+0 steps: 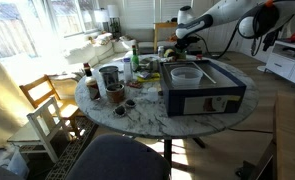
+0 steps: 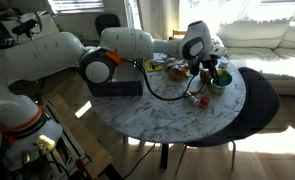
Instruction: Pick up the green lid and put it on top of the yellow coffee can near the yellow and brown bottle
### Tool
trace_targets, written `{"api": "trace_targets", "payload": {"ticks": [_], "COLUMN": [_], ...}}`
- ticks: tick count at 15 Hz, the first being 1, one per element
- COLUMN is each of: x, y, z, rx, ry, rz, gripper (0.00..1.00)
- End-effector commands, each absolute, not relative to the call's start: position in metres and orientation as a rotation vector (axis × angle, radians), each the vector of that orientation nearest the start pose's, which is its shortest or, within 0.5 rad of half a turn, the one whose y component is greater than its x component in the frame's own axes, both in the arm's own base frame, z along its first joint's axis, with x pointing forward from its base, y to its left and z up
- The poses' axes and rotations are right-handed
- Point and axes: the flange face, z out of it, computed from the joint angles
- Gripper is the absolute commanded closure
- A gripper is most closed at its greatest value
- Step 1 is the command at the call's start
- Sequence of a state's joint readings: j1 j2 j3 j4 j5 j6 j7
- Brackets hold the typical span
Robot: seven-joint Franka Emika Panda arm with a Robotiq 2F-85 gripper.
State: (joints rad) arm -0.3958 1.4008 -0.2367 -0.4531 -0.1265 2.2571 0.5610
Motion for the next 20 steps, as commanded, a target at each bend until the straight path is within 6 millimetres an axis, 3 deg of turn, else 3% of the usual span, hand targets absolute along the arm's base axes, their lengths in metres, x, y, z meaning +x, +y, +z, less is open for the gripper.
{"api": "trace_targets", "payload": {"ticks": [1, 5, 11, 20], "x": [0.748, 0.749, 0.752, 0.754], "y": [-0.381, -0.38, -0.385, -0.394], "z": [0.223, 0.23, 0.258, 0.259], "rx": [-3.054, -3.05, -3.001, -2.791], "ry": [1.432, 1.432, 1.469, 1.725], "rz": [-0.646, -0.655, -0.763, -1.068], "gripper": [1.0, 1.0, 1.0, 1.0]}}
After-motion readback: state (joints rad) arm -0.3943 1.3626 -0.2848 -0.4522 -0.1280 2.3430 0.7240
